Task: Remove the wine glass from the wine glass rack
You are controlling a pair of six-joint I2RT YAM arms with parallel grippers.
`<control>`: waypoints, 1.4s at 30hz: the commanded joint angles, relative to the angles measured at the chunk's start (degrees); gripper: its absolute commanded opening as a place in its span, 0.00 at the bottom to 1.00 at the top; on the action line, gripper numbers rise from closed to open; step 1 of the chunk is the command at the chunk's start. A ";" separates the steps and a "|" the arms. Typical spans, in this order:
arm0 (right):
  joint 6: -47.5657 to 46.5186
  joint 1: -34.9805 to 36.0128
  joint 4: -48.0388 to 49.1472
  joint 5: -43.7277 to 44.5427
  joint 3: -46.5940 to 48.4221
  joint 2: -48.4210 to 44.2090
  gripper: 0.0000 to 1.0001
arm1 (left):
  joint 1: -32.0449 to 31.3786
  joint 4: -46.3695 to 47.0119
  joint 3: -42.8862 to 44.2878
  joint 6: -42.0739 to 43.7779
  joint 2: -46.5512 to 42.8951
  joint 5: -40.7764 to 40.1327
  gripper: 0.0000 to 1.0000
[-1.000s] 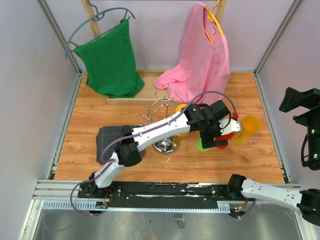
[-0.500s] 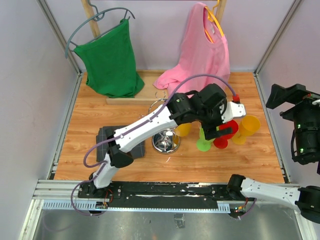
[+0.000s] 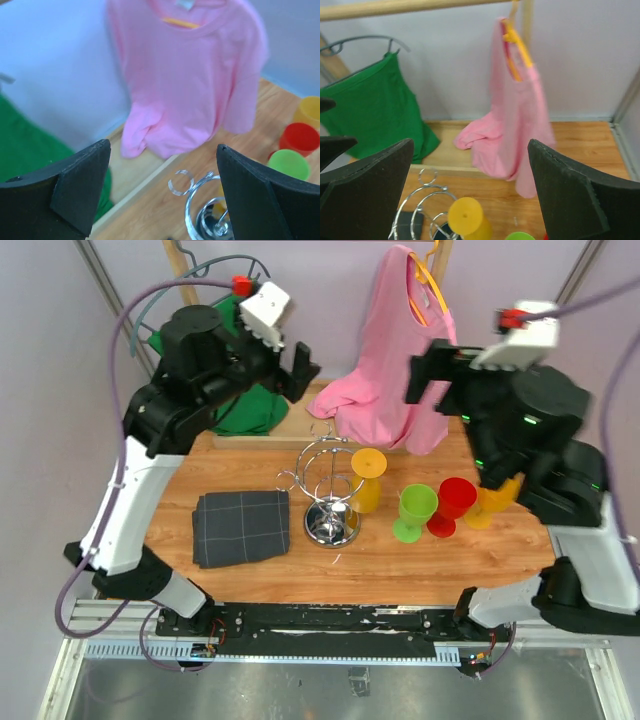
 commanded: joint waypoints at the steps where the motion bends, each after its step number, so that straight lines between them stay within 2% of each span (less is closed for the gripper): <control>1: 12.07 -6.06 -5.11 -20.40 3.34 7.86 0.98 | 6.56 3.53 -11.20 -2.01 -8.05 2.38 0.92; 4: 20.65 -10.28 -1.26 -35.51 0.12 11.18 0.98 | 8.69 5.67 -20.50 -1.98 -15.49 1.31 0.92; 8: 32.96 -18.39 8.26 -52.56 -8.99 11.51 0.99 | 10.54 8.96 -32.42 -4.28 -23.47 -1.67 0.93; 11: 42.27 -25.29 13.38 -60.61 -17.21 8.26 0.99 | 13.44 10.07 -40.31 -6.99 -28.05 -1.05 0.93; 14: 47.54 -30.91 14.90 -65.62 -24.72 3.71 0.99 | 17.18 11.06 -47.63 -9.53 -31.71 1.90 0.94; 17: 50.17 -33.92 14.99 -68.14 -31.85 -1.28 0.99 | 18.02 13.99 -53.45 -12.08 -34.52 3.23 0.95; 22: 53.12 -34.51 15.23 -69.67 -41.59 -8.53 0.99 | 21.08 18.93 -59.59 -17.33 -35.90 4.15 0.98; 30: 58.22 -34.51 15.13 -64.83 -56.73 -22.53 1.00 | 25.79 23.44 -66.00 -22.56 -35.16 6.99 0.98; 37: 61.48 -34.50 18.30 -64.71 -64.34 -25.46 0.98 | 27.40 28.85 -68.63 -26.83 -33.94 13.51 0.99; 42: 63.00 -34.51 19.48 -64.01 -68.16 -26.38 0.96 | 27.64 30.95 -69.24 -28.43 -32.32 15.31 0.99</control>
